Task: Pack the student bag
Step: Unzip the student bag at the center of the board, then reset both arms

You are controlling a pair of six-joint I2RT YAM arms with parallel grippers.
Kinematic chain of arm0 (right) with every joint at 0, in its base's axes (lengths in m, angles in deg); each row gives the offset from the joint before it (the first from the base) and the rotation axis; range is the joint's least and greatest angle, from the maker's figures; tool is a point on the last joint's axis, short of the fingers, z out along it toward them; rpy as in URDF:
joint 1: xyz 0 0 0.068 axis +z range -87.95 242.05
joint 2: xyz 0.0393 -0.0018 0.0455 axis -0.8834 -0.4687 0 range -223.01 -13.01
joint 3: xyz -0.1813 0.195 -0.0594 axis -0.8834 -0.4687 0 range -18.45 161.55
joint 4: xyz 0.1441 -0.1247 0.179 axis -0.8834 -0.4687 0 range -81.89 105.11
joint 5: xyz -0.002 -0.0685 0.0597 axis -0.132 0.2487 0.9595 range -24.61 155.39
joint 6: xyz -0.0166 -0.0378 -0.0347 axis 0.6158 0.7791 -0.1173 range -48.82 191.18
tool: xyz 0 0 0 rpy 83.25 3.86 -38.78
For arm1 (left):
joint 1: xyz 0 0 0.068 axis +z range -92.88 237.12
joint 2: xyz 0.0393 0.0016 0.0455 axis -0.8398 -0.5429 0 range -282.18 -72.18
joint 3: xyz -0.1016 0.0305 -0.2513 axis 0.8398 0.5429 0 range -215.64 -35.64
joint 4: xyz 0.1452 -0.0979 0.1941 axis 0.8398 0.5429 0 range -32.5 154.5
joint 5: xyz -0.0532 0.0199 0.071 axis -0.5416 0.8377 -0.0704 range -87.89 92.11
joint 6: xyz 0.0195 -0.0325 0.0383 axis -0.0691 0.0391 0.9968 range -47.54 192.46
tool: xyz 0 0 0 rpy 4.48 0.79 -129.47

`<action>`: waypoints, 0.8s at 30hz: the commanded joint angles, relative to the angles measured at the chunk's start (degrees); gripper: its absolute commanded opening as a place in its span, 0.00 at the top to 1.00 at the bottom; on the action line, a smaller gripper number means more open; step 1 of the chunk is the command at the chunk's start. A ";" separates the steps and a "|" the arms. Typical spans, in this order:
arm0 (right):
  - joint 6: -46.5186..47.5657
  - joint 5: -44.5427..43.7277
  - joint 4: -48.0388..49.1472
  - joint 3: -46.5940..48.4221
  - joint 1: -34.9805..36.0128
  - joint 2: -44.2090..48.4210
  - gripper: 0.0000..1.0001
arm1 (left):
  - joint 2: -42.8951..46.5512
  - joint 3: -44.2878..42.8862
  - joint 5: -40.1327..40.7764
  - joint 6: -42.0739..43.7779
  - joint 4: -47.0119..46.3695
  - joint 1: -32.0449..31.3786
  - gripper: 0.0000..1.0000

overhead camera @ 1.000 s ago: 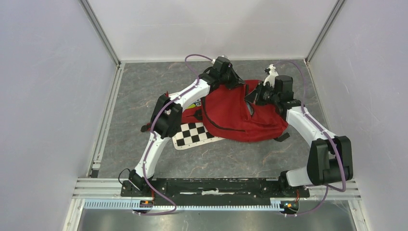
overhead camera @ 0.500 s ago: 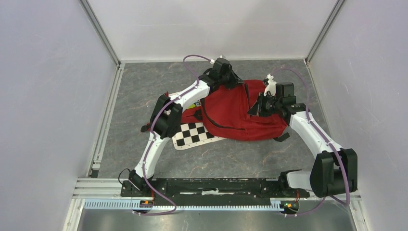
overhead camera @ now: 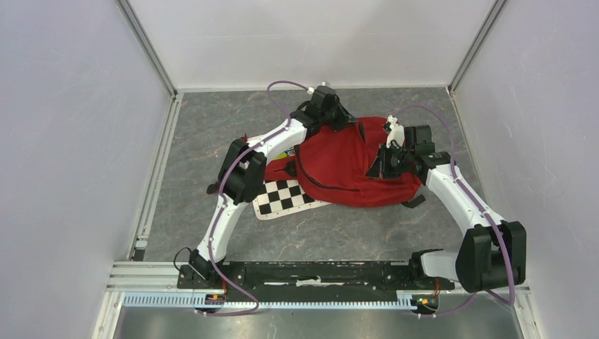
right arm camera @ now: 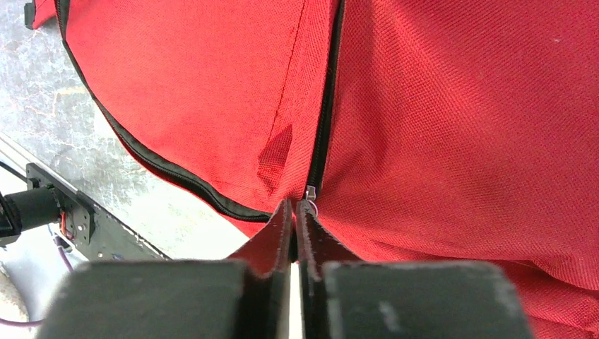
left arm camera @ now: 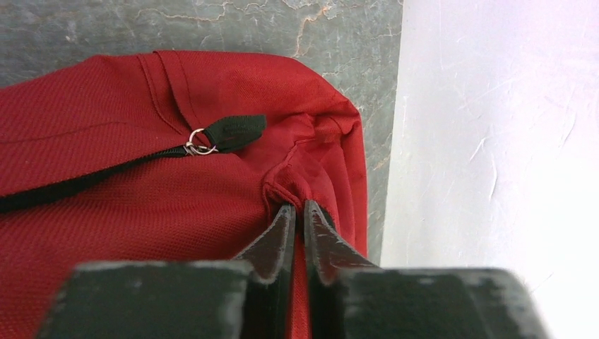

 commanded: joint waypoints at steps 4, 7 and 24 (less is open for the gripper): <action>3.86 -4.08 -3.02 5.72 0.40 1.51 0.53 | 9.30 4.03 4.87 7.69 -6.96 2.34 0.23; 4.95 -6.17 -1.51 7.77 0.39 1.80 0.21 | 14.17 8.98 4.79 12.19 -8.01 2.36 0.01; 15.66 -22.56 4.81 11.11 -14.36 11.85 0.08 | 67.79 57.55 22.59 24.93 4.46 13.70 0.00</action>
